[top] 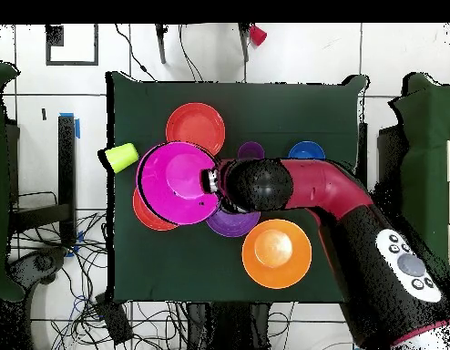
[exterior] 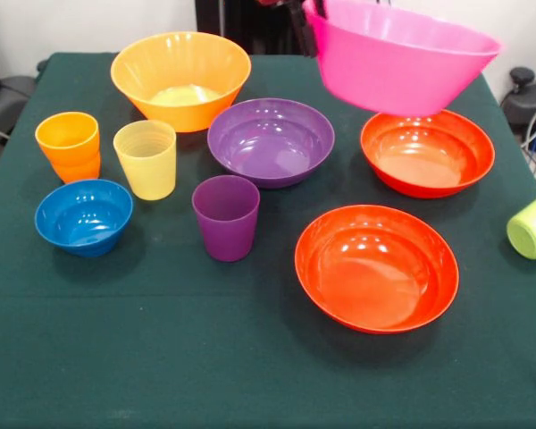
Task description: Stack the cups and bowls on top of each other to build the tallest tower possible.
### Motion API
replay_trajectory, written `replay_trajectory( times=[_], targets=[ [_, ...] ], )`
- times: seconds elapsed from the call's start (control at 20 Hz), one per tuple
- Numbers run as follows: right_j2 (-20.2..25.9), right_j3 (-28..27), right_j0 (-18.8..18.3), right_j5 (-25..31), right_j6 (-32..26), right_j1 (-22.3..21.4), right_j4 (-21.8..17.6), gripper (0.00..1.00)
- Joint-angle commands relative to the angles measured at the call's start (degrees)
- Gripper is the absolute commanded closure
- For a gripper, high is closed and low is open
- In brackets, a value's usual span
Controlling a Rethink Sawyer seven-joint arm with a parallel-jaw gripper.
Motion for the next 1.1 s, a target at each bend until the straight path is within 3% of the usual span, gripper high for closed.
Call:
replay_trajectory(
  times=[0.05, 0.4, 0.7, 1.1],
  targets=[
    [-4.0, -10.6, 7.1, 12.2, 7.5, -2.4, 2.1, 1.0],
    [-5.8, -12.3, 9.2, 9.8, 9.9, -0.9, 3.7, 1.0],
    [-6.6, -16.9, 10.8, 11.8, 6.6, 2.3, 3.5, 1.0],
    [-5.2, -15.9, 6.2, 9.9, 0.3, 9.0, 4.6, 1.0]
  ],
)
